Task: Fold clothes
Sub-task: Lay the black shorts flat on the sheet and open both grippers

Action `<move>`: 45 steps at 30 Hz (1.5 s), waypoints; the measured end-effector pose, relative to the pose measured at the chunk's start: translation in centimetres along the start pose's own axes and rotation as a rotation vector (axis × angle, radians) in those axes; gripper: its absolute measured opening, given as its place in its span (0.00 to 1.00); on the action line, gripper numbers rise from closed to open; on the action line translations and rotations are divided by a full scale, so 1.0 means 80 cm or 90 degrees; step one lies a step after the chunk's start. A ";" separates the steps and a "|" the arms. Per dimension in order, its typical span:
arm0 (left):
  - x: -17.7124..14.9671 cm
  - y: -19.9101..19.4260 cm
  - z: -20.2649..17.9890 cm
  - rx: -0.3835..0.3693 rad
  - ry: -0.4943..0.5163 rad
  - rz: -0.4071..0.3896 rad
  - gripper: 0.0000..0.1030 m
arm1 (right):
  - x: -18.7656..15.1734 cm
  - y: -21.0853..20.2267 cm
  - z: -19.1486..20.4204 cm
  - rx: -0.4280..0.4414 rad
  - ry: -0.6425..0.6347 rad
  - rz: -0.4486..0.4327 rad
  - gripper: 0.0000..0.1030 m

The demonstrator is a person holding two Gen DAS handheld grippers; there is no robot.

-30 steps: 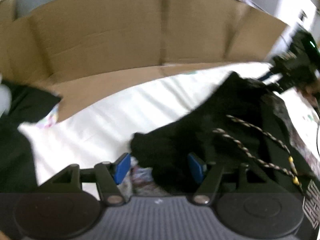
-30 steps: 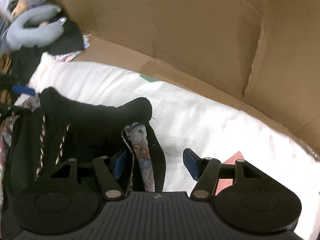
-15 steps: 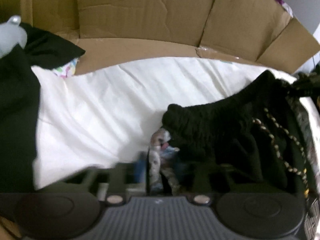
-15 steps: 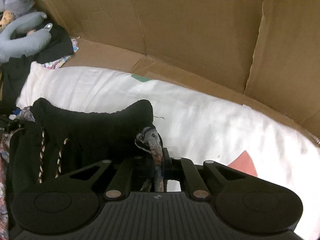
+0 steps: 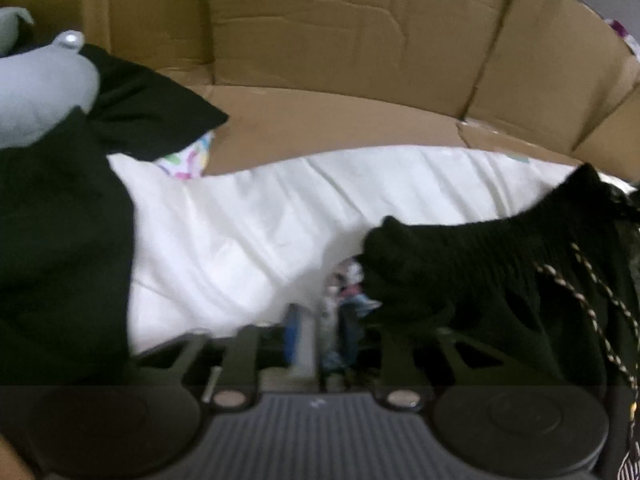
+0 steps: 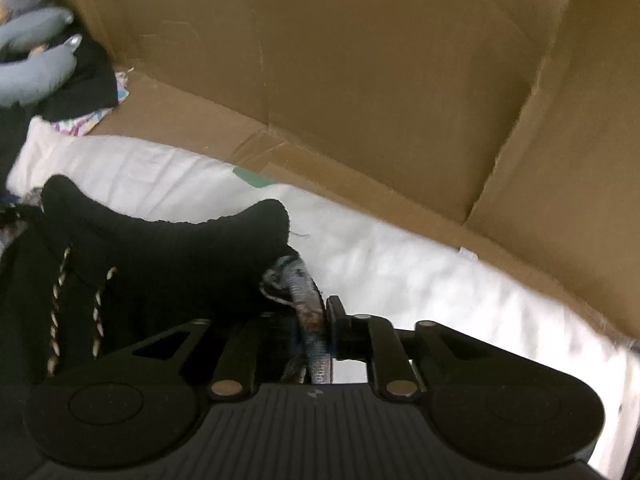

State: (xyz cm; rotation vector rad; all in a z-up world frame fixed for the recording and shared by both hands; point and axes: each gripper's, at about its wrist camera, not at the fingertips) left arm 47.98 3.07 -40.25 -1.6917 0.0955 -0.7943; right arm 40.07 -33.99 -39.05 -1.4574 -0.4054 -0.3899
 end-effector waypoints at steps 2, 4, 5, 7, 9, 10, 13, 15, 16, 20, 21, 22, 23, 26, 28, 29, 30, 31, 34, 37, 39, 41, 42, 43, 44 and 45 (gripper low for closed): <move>0.000 -0.008 0.003 0.012 -0.008 0.009 0.45 | -0.003 -0.018 -0.006 0.006 0.016 -0.015 0.47; -0.003 -0.021 0.006 0.020 -0.013 0.011 0.46 | -0.009 -0.039 -0.013 0.012 0.024 -0.034 0.58; -0.005 -0.027 0.008 0.020 -0.018 0.009 0.47 | -0.012 -0.048 -0.017 0.010 0.033 -0.035 0.60; -0.011 -0.040 0.007 0.016 -0.025 0.006 0.48 | -0.022 -0.066 -0.025 0.011 0.060 -0.044 0.60; -0.016 -0.052 -0.001 0.015 -0.019 0.002 0.48 | -0.035 -0.085 -0.033 0.016 0.096 -0.059 0.60; -0.019 -0.058 -0.005 0.017 -0.018 0.000 0.49 | -0.041 -0.094 -0.037 0.020 0.114 -0.065 0.60; -0.030 -0.080 -0.018 0.020 -0.029 -0.006 0.53 | -0.066 -0.116 -0.044 0.034 0.163 -0.061 0.60; -0.041 -0.096 -0.029 0.021 -0.046 -0.003 0.54 | -0.082 -0.134 -0.044 0.036 0.185 -0.070 0.60; -0.045 -0.103 -0.035 0.023 -0.047 -0.002 0.56 | -0.091 -0.144 -0.043 0.037 0.194 -0.080 0.60; -0.067 -0.137 -0.066 0.048 -0.037 -0.005 0.59 | -0.140 -0.182 -0.043 0.044 0.228 -0.115 0.60; -0.073 -0.147 -0.075 0.058 -0.032 -0.009 0.60 | -0.153 -0.190 -0.043 0.044 0.239 -0.115 0.60; -0.079 -0.154 -0.085 0.062 -0.019 -0.013 0.61 | -0.167 -0.197 -0.043 0.045 0.248 -0.115 0.60; -0.084 -0.162 -0.094 0.065 -0.005 -0.017 0.61 | -0.181 -0.204 -0.043 0.055 0.255 -0.113 0.60; -0.104 -0.185 -0.121 0.051 0.012 -0.018 0.61 | -0.218 -0.221 -0.041 0.092 0.264 -0.110 0.60; -0.117 -0.200 -0.135 0.044 0.008 -0.015 0.61 | -0.240 -0.232 -0.032 0.078 0.248 -0.097 0.60; -0.123 -0.206 -0.142 0.047 0.007 -0.016 0.62 | -0.249 -0.238 -0.029 0.082 0.250 -0.098 0.60; -0.129 -0.213 -0.148 0.050 0.005 -0.017 0.62 | -0.257 -0.243 -0.026 0.086 0.253 -0.099 0.60; -0.134 -0.219 -0.154 0.055 0.003 -0.018 0.62 | -0.265 -0.249 -0.023 0.090 0.256 -0.101 0.60; -0.147 -0.239 -0.168 0.058 0.003 -0.022 0.65 | -0.287 -0.262 -0.022 0.101 0.287 -0.107 0.60; -0.159 -0.252 -0.178 0.060 -0.016 -0.017 0.66 | -0.300 -0.268 -0.018 0.091 0.283 -0.108 0.60; -0.164 -0.255 -0.185 0.053 -0.028 -0.034 0.66 | -0.309 -0.267 -0.014 0.100 0.283 -0.110 0.60; -0.169 -0.259 -0.191 0.046 -0.039 -0.052 0.66 | -0.318 -0.264 -0.010 0.109 0.286 -0.106 0.60; -0.171 -0.260 -0.194 0.040 -0.057 -0.057 0.66 | -0.320 -0.261 -0.007 0.109 0.280 -0.101 0.60; -0.173 -0.261 -0.196 0.035 -0.075 -0.061 0.66 | -0.323 -0.257 -0.004 0.105 0.276 -0.097 0.60; -0.174 -0.262 -0.199 0.025 -0.085 -0.064 0.66 | -0.326 -0.254 -0.003 0.102 0.277 -0.094 0.60; -0.176 -0.262 -0.203 0.022 -0.086 -0.070 0.66 | -0.330 -0.250 -0.002 0.101 0.282 -0.089 0.60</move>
Point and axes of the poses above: each gripper's, at about its wrist camera, not at the fingertips, and y roughly the way its jaws point, z to its left, x to its top, and after that the axes turned 1 degree about y, right-handed
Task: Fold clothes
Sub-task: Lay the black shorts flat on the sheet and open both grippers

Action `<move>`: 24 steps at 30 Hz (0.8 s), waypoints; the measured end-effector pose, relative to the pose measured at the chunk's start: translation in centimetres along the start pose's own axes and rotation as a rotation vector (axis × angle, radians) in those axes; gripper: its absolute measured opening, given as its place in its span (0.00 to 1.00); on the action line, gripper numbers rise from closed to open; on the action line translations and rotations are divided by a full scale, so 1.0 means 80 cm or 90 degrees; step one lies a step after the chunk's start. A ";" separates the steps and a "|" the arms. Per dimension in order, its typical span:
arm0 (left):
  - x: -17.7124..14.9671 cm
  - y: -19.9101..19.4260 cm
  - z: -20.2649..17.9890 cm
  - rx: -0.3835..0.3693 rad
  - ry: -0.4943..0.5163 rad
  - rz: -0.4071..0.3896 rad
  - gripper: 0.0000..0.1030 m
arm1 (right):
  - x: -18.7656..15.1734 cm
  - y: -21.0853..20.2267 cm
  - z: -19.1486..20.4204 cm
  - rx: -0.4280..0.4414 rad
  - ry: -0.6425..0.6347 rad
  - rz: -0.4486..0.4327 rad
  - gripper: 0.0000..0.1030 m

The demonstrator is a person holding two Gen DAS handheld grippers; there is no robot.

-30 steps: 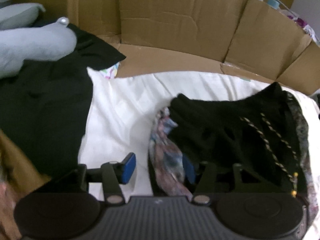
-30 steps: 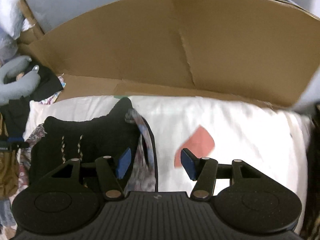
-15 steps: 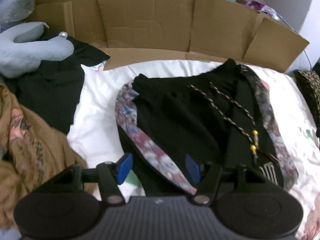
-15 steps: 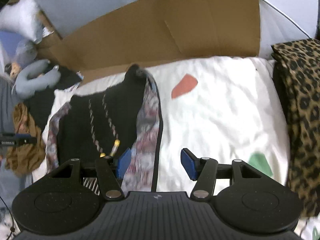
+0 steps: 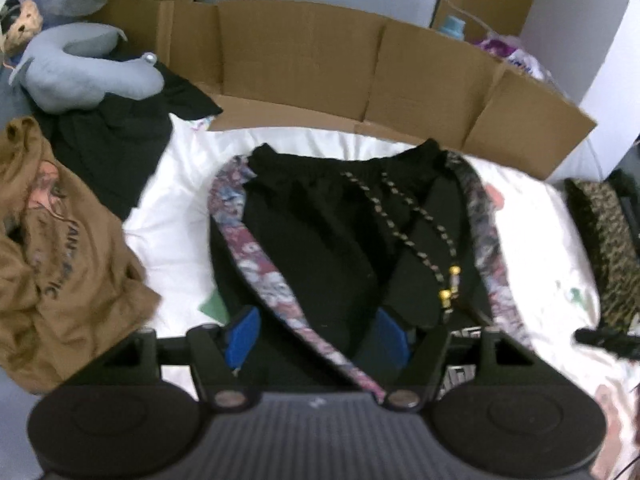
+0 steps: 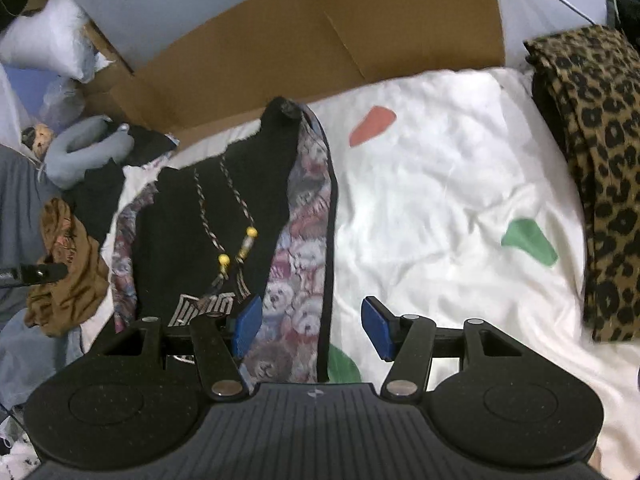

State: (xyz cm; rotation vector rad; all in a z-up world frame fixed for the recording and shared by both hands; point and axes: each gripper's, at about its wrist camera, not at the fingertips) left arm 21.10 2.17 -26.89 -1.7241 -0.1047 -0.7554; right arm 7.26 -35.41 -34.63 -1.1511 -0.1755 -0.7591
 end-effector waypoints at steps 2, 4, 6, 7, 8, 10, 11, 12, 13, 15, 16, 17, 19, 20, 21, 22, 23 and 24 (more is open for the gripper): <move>-0.004 0.001 -0.006 0.010 -0.001 -0.010 0.66 | -0.009 0.005 -0.003 -0.004 0.009 0.009 0.60; -0.010 0.009 -0.008 0.014 -0.018 -0.006 0.66 | -0.018 0.011 -0.006 -0.015 0.012 0.021 0.60; -0.016 0.017 -0.011 0.015 -0.022 0.001 0.66 | -0.025 0.016 -0.011 -0.020 0.016 0.029 0.60; -0.019 0.019 -0.013 0.013 -0.020 0.002 0.66 | -0.028 0.017 -0.013 -0.022 0.021 0.030 0.60; -0.021 0.021 -0.015 0.011 -0.017 0.006 0.66 | -0.030 0.019 -0.016 -0.025 0.029 0.030 0.60; -0.026 0.023 -0.017 0.009 -0.015 0.012 0.66 | -0.035 0.022 -0.021 -0.025 0.039 0.032 0.60; -0.027 0.023 -0.017 0.008 -0.015 0.014 0.66 | -0.037 0.022 -0.023 -0.026 0.040 0.034 0.60; -0.028 0.023 -0.016 0.007 -0.016 0.016 0.66 | -0.038 0.022 -0.023 -0.025 0.036 0.033 0.60; -0.028 0.023 -0.016 0.007 -0.016 0.016 0.66 | -0.039 0.021 -0.023 -0.022 0.032 0.029 0.60; -0.027 0.022 -0.016 0.009 -0.022 0.019 0.66 | -0.040 0.019 -0.025 -0.014 0.026 0.022 0.60; -0.027 0.021 -0.016 0.008 -0.028 0.019 0.66 | -0.042 0.019 -0.026 -0.010 0.025 0.020 0.60; -0.026 0.020 -0.016 0.009 -0.034 0.017 0.66 | -0.043 0.019 -0.028 -0.005 0.025 0.018 0.60; -0.025 0.018 -0.019 0.004 -0.044 0.013 0.66 | -0.046 0.020 -0.030 0.001 0.025 0.022 0.60; -0.024 0.019 -0.020 0.002 -0.048 0.012 0.66 | -0.048 0.021 -0.030 0.007 0.024 0.024 0.60; -0.025 0.019 -0.021 0.002 -0.050 0.013 0.66 | -0.050 0.022 -0.029 0.014 0.021 0.025 0.60; -0.026 0.020 -0.022 0.001 -0.051 0.013 0.66 | -0.052 0.023 -0.028 0.018 0.017 0.028 0.60; -0.027 0.022 -0.022 0.001 -0.052 0.016 0.66 | -0.053 0.025 -0.026 0.021 0.013 0.030 0.60; -0.028 0.023 -0.022 0.001 -0.054 0.020 0.66 | -0.055 0.027 -0.025 0.021 0.010 0.031 0.60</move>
Point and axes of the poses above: each gripper's, at about its wrist camera, not at the fingertips, and y roughly the way its jaws point, z to its left, x to its top, and after that the axes turned 1 degree about y, right-handed
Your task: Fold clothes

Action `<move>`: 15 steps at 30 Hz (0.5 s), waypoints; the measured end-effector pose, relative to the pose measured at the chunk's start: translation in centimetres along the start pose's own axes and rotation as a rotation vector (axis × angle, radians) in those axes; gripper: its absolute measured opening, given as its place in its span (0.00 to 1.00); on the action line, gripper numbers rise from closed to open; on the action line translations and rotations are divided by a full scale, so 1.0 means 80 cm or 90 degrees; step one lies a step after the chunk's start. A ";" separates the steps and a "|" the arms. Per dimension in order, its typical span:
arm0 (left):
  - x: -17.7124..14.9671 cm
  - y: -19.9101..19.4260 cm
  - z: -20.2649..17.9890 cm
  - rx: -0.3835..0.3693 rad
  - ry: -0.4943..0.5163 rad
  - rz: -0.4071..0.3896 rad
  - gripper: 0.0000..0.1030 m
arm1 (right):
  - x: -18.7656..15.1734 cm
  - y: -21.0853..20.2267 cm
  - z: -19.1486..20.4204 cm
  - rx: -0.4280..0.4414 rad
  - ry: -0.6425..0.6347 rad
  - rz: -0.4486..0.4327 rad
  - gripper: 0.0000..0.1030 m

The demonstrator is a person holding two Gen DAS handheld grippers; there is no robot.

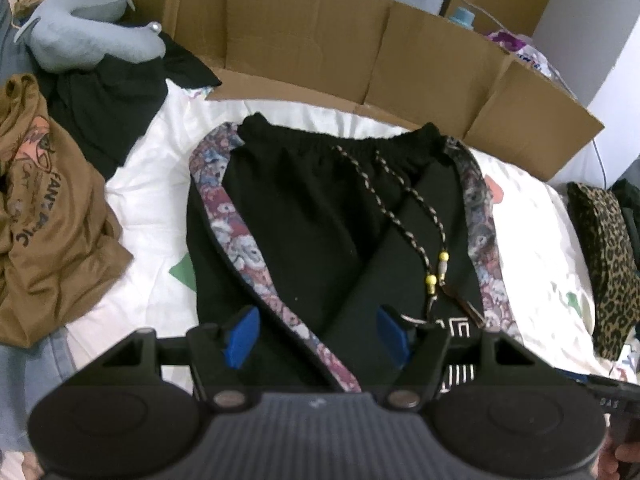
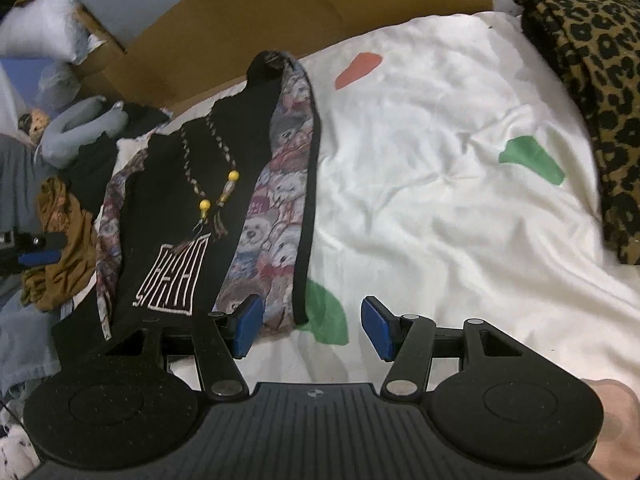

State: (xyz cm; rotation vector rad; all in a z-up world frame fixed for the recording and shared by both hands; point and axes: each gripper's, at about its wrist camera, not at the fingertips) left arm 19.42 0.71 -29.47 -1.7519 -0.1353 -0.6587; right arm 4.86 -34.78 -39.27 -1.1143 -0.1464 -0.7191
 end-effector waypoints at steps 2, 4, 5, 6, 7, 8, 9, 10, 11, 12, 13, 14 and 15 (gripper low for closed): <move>-0.003 0.003 0.001 -0.008 -0.008 0.010 0.66 | -0.002 0.004 0.002 0.001 -0.007 0.002 0.60; -0.007 0.007 -0.001 -0.017 -0.012 0.024 0.66 | -0.002 0.010 0.005 0.017 -0.014 0.009 0.58; -0.010 0.009 -0.003 -0.021 -0.012 0.034 0.65 | -0.001 0.014 0.008 0.026 -0.023 0.013 0.57; -0.013 0.011 -0.005 -0.026 -0.012 0.044 0.65 | -0.001 0.018 0.013 0.026 -0.040 0.015 0.56; -0.016 0.013 -0.007 -0.031 -0.011 0.054 0.65 | -0.001 0.022 0.017 0.023 -0.054 0.017 0.56; -0.020 0.014 -0.010 -0.034 -0.005 0.059 0.65 | -0.001 0.027 0.022 0.021 -0.067 0.019 0.55; -0.024 0.016 -0.013 -0.034 -0.003 0.065 0.65 | 0.000 0.032 0.023 0.022 -0.073 0.023 0.54; -0.028 0.020 -0.014 -0.032 -0.006 0.074 0.64 | 0.000 0.036 0.025 0.023 -0.079 0.028 0.53; -0.031 0.023 -0.015 -0.030 -0.008 0.083 0.59 | 0.001 0.040 0.026 0.022 -0.082 0.032 0.52; -0.033 0.028 -0.017 -0.024 -0.011 0.095 0.55 | 0.001 0.043 0.027 0.021 -0.085 0.035 0.52; -0.035 0.034 -0.018 -0.018 -0.013 0.107 0.51 | 0.001 0.045 0.028 0.021 -0.088 0.037 0.51; -0.038 0.037 -0.021 -0.013 -0.012 0.116 0.51 | 0.001 0.048 0.030 0.020 -0.090 0.039 0.50; -0.040 0.041 -0.024 -0.007 -0.011 0.124 0.51 | 0.001 0.048 0.032 0.021 -0.094 0.039 0.50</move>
Point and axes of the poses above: each gripper's, at about its wrist camera, not at the fingertips, and y roughly the way its jaws point, z to its left, x to its top, and after that the axes turned 1 degree about y, right-handed
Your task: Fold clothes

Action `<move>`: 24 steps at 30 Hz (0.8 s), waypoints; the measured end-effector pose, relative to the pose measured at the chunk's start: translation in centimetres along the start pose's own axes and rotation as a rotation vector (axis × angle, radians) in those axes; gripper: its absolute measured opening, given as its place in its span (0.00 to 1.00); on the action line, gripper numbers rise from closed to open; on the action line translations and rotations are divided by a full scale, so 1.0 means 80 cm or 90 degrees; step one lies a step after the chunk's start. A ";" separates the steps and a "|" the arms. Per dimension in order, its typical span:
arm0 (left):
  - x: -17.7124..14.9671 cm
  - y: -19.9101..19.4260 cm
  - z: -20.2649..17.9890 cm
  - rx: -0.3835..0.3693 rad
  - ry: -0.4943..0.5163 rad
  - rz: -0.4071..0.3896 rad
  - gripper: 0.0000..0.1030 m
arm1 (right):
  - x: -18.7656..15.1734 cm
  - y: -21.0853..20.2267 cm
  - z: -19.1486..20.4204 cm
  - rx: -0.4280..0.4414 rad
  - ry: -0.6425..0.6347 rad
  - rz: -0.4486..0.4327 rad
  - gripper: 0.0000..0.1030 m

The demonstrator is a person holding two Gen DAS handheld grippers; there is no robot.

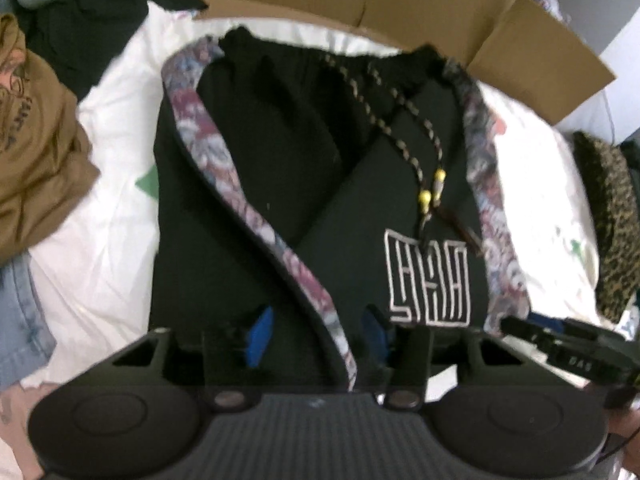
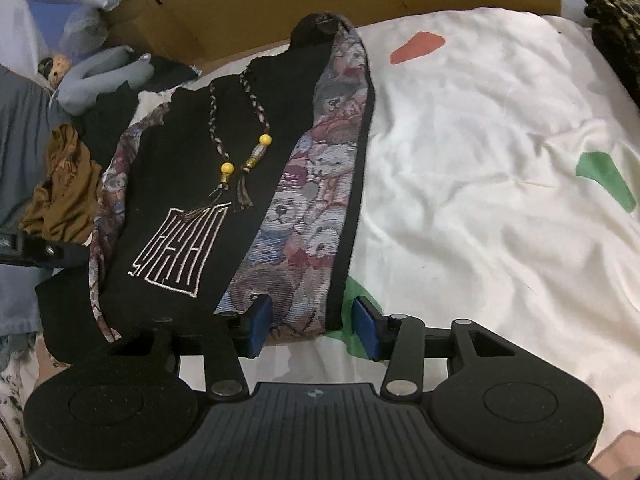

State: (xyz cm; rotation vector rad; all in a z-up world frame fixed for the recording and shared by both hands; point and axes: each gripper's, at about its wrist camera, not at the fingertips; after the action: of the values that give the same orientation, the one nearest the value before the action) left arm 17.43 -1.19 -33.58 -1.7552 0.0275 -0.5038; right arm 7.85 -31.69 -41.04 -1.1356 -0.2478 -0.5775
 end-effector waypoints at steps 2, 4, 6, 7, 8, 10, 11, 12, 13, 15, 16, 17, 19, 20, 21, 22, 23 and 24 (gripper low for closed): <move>-0.004 0.008 -0.002 0.016 0.006 0.012 0.45 | 0.000 0.001 0.004 0.001 -0.005 0.000 0.50; -0.008 0.018 0.001 0.028 -0.001 0.028 0.37 | -0.003 0.003 0.006 0.000 -0.005 0.001 0.50; -0.011 0.026 0.002 0.037 -0.011 0.040 0.36 | -0.005 0.006 0.008 0.000 -0.004 0.004 0.50; -0.012 0.028 0.001 0.040 -0.008 0.042 0.36 | -0.006 0.009 0.008 -0.001 -0.003 0.007 0.50; -0.012 0.031 0.000 0.042 -0.005 0.043 0.36 | -0.008 0.011 0.008 -0.004 -0.004 0.010 0.50; -0.012 0.033 -0.002 0.036 -0.001 0.040 0.33 | -0.008 0.012 0.011 -0.008 -0.015 0.012 0.50; -0.012 0.033 -0.001 0.029 -0.001 0.040 0.23 | -0.007 0.013 0.012 -0.009 -0.020 0.014 0.49; -0.012 0.032 0.000 0.022 -0.001 0.040 0.19 | -0.006 0.013 0.012 -0.009 -0.023 0.016 0.44; -0.011 0.031 0.004 0.017 -0.005 0.041 0.16 | -0.005 0.013 0.012 -0.008 -0.021 0.016 0.41; -0.009 0.026 0.014 0.006 -0.020 0.046 0.08 | -0.002 0.011 0.008 -0.010 -0.010 0.018 0.17; -0.008 0.023 0.019 0.001 -0.026 0.048 0.06 | 0.000 0.009 0.005 -0.011 -0.005 0.019 0.12; -0.006 0.019 0.022 -0.003 -0.028 0.049 0.04 | 0.001 0.007 0.003 -0.011 -0.001 0.020 0.09; -0.003 0.008 0.028 -0.010 -0.027 0.043 0.04 | 0.005 -0.003 0.005 -0.008 -0.006 0.012 0.07; -0.001 0.001 0.032 -0.012 -0.025 0.037 0.03 | 0.007 -0.007 0.008 -0.008 -0.012 0.009 0.06; 0.000 -0.007 0.036 -0.015 -0.023 0.032 0.03 | 0.009 -0.012 0.011 -0.011 -0.017 0.007 0.06; 0.002 -0.014 0.040 -0.012 -0.020 0.027 0.03 | 0.012 -0.016 0.013 -0.013 -0.021 0.006 0.05; 0.004 -0.020 0.048 -0.004 -0.020 0.021 0.03 | 0.014 -0.019 0.014 -0.016 -0.021 0.005 0.05; 0.007 -0.027 0.056 0.004 -0.019 0.016 0.03 | 0.016 -0.022 0.014 -0.022 -0.021 0.004 0.04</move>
State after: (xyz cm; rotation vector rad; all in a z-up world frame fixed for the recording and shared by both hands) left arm 18.93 3.32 -32.09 -1.7538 0.0257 -0.4587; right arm 8.03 -31.57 -38.62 -1.1794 -0.2631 -0.5605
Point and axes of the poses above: each gripper's, at about its wrist camera, not at the fingertips, and y roughly the way its jaws point, z to its left, x to its top, and after that the axes turned 1 degree about y, right-handed
